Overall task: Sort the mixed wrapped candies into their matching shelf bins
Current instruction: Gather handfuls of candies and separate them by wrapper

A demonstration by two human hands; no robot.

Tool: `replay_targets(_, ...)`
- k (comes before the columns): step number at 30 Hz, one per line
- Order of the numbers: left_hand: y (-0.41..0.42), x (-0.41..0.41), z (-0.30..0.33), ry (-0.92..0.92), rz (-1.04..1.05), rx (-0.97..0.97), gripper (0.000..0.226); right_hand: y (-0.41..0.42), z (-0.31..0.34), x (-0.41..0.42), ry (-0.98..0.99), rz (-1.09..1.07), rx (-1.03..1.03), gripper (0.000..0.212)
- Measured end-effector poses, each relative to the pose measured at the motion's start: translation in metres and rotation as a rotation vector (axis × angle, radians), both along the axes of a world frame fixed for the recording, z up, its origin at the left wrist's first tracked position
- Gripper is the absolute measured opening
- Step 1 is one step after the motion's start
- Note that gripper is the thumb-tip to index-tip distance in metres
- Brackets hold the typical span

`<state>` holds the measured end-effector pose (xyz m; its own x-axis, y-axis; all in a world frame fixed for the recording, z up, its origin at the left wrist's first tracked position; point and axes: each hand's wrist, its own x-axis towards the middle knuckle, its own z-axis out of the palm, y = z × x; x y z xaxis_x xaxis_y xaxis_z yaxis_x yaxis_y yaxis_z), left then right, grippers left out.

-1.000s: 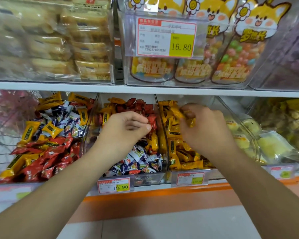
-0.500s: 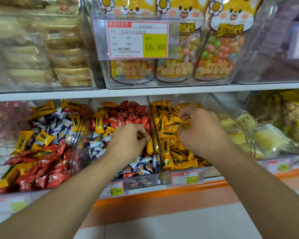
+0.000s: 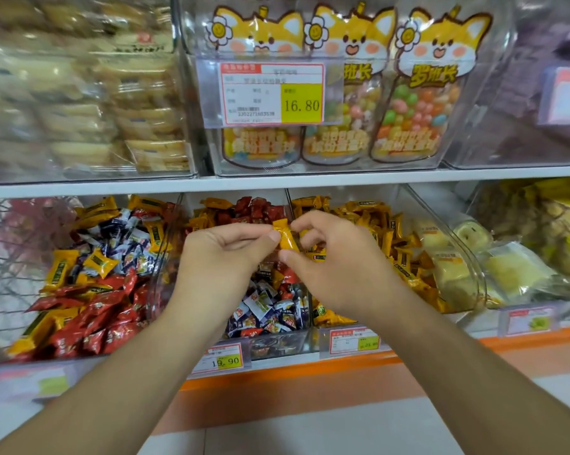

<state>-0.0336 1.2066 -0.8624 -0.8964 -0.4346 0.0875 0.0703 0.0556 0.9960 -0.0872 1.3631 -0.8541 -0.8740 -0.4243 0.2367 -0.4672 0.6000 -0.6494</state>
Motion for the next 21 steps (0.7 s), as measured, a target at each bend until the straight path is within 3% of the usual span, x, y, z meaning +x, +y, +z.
replay_targets(2,-0.001,-0.002,-0.001,0.006,-0.067,-0.024,0.009,0.006,0.002,-0.005,0.017,-0.086,-0.018,0.017)
replay_targets(4,-0.009,-0.006,-0.007,-0.018,-0.148,-0.161,0.012,0.020,0.006,-0.012,0.061,-0.216,0.049,0.019)
replay_targets(9,-0.029,-0.023,-0.037,-0.147,-0.241,-0.757,0.021,0.041,0.004,-0.026,0.157,-0.377,0.236,0.049)
replay_targets(13,-0.034,-0.042,-0.052,-0.151,-0.367,-1.176,0.030,0.034,-0.003,-0.027,0.132,-0.304,0.212,0.041)
replay_targets(18,-0.035,-0.045,-0.058,-0.104,-0.352,-1.215,0.011,0.027,-0.008,-0.028,0.093,-0.243,0.196,0.033)
replay_targets(21,-0.039,-0.045,-0.059,-0.087,-0.337,-1.211,0.015,0.026,-0.009,-0.028,0.091,-0.226,0.205,0.029)
